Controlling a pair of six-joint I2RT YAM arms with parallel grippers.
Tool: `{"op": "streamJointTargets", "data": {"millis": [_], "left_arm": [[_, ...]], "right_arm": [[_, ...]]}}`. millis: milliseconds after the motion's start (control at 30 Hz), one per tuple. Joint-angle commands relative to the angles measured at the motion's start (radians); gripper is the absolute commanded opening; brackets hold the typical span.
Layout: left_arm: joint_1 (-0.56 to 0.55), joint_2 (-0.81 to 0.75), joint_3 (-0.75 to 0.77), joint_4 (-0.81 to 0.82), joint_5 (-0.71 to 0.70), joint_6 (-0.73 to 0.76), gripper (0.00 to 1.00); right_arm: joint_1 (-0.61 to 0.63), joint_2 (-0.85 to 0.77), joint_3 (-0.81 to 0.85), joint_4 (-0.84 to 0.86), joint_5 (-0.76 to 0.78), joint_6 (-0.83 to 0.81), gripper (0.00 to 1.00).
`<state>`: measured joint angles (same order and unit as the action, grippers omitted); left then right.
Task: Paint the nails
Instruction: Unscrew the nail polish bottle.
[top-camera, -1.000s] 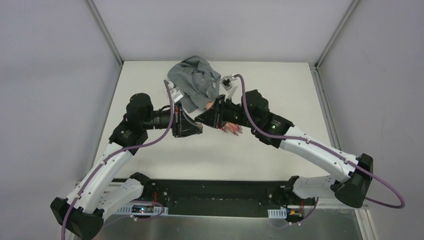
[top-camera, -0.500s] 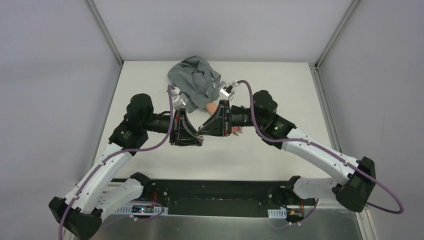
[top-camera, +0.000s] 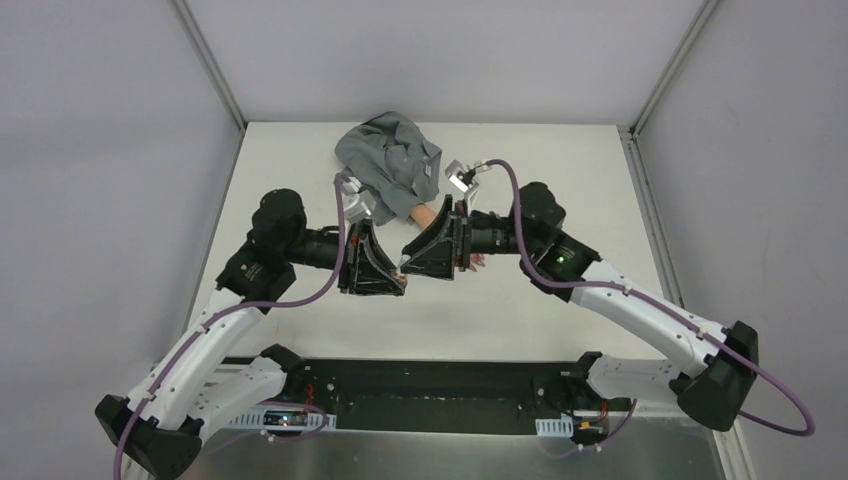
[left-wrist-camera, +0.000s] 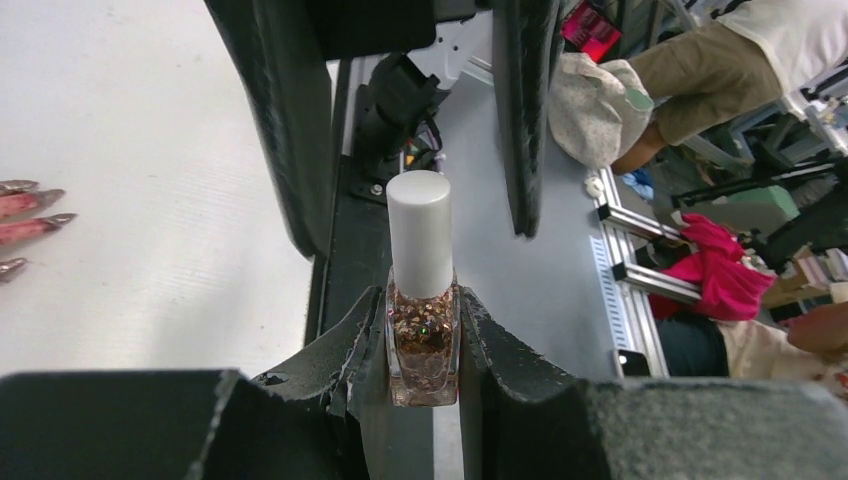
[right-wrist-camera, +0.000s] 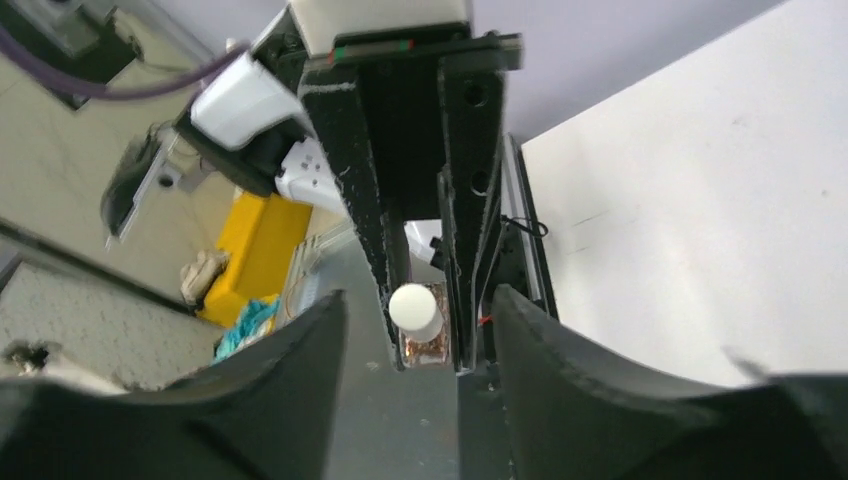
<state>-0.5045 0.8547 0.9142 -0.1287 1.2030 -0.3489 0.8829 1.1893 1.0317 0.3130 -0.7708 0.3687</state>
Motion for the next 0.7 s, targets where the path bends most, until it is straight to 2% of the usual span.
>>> {"op": "streamJointTargets", "data": {"millis": [0,67,133,267,367,500,667], "left_arm": [[-0.006,-0.039,0.01,0.037,-0.044,0.063,0.0],[-0.005,-0.04,0.007,0.029,-0.077,0.075,0.0],[-0.005,-0.026,0.008,0.018,-0.114,0.08,0.0],[-0.005,-0.002,0.001,0.002,-0.244,0.076,0.0],[-0.005,-0.004,-0.019,-0.002,-0.425,0.062,0.0],[-0.005,-0.024,-0.052,-0.002,-0.617,0.035,0.0],[-0.007,-0.056,-0.076,-0.001,-0.707,0.027,0.0]], "right_arm": [[-0.028,-0.126,0.033,-0.107,0.21,0.058,0.67],[-0.051,-0.141,0.061,-0.224,0.258,0.082,0.74],[-0.073,-0.142,0.098,-0.353,0.28,0.107,0.76],[-0.096,-0.118,0.184,-0.594,0.355,0.176,0.75],[-0.094,-0.101,0.235,-0.713,0.488,0.257,0.7],[-0.082,-0.107,0.179,-0.65,0.612,0.349,0.65],[-0.019,-0.08,0.114,-0.511,0.798,0.401,0.59]]}}
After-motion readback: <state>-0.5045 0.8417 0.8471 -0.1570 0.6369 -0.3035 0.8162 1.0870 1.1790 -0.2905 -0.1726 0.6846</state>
